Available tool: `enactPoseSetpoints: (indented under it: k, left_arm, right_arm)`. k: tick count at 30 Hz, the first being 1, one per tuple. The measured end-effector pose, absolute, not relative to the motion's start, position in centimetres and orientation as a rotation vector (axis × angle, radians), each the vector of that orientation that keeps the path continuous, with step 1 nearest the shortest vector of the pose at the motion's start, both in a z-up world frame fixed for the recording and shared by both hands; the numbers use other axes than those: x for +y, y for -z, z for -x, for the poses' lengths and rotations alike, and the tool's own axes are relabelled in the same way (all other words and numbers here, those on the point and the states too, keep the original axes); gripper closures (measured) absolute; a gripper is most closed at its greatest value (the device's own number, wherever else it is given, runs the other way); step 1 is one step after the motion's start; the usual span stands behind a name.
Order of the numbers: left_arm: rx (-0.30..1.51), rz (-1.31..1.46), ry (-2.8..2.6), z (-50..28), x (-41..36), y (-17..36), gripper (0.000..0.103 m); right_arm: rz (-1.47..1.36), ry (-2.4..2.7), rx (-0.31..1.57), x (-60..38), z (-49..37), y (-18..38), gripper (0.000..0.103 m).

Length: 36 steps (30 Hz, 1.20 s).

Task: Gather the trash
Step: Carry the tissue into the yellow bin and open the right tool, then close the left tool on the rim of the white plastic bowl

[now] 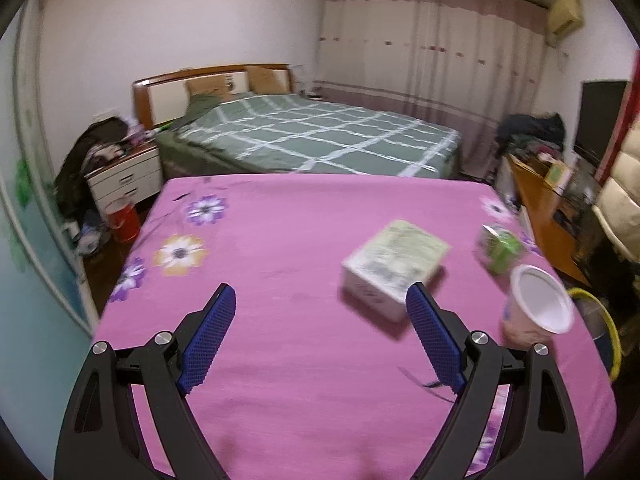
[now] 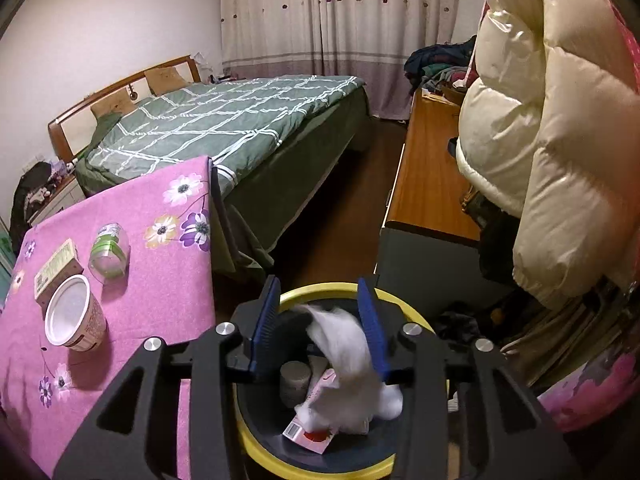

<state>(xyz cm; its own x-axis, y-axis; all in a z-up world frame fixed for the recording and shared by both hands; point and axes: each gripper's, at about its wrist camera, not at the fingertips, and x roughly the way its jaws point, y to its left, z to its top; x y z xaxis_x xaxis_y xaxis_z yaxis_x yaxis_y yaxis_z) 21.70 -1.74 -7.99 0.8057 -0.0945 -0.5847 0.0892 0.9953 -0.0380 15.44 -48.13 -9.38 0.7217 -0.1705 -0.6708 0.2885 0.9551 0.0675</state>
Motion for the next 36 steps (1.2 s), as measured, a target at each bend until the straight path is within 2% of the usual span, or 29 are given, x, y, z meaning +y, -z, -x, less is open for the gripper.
enactPoseSetpoints:
  k: [12,22,36]
  left_arm:
    - [0.745,-0.098,0.368,-19.7,-12.3,10.8,0.017]
    - [0.850,-0.134,0.482,-21.2,-20.2,12.9,0.017]
    - [0.874,-0.092,0.398,-24.2,-23.0,14.4,0.019]
  right_arm:
    - [-0.229,0.234,0.695,-48.5,-14.8,9.7,0.063]
    - [-0.261,0.196,0.677,-48.5,-14.3,9.8,0.059]
    - [-0.306,0.181,0.664,-49.5,-13.6,10.6,0.059]
